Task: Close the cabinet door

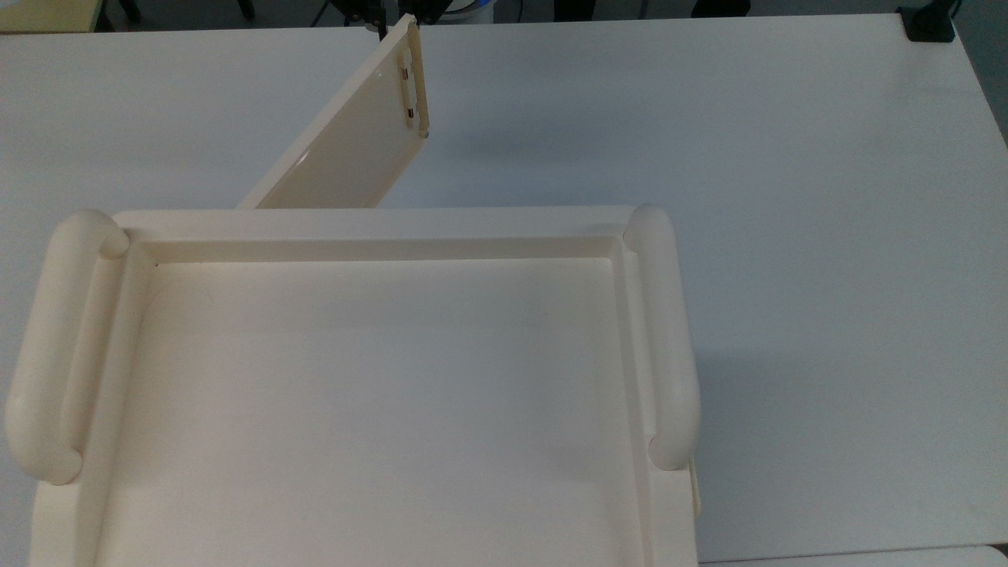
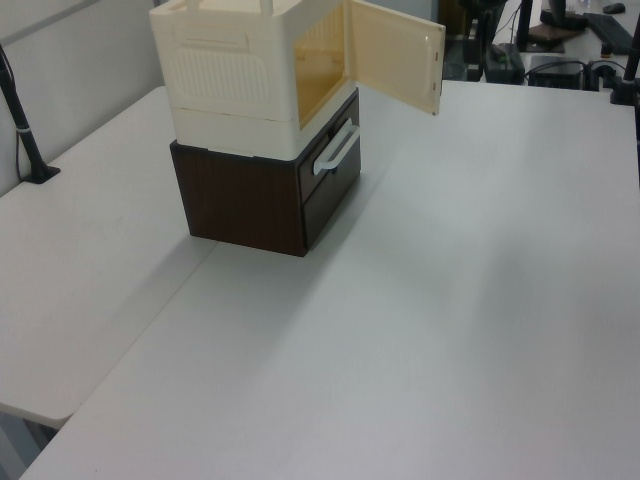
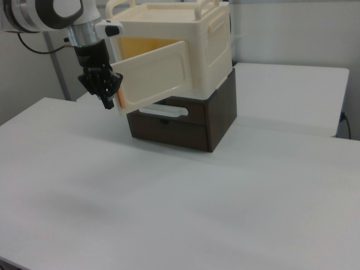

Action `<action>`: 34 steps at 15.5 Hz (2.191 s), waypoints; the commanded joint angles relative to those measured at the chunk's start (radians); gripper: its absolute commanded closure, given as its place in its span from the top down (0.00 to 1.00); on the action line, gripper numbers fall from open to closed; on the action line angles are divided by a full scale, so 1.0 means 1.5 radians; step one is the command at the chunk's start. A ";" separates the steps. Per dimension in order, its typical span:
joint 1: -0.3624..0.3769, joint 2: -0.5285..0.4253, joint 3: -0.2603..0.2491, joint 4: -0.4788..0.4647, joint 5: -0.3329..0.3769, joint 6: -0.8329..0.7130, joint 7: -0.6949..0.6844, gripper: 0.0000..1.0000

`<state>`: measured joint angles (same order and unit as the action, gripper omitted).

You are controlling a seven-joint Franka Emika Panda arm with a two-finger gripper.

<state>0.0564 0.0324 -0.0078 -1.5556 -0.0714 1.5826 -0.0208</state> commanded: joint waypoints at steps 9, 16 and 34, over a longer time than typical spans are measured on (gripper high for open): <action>-0.031 0.014 -0.010 0.010 0.040 0.090 -0.050 0.00; -0.046 0.023 -0.010 0.013 0.084 0.211 -0.050 0.00; -0.015 0.113 0.001 0.012 0.084 0.595 -0.008 0.00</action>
<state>0.0247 0.1984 0.0002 -1.5450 0.0406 2.4591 -0.0458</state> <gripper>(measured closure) 0.991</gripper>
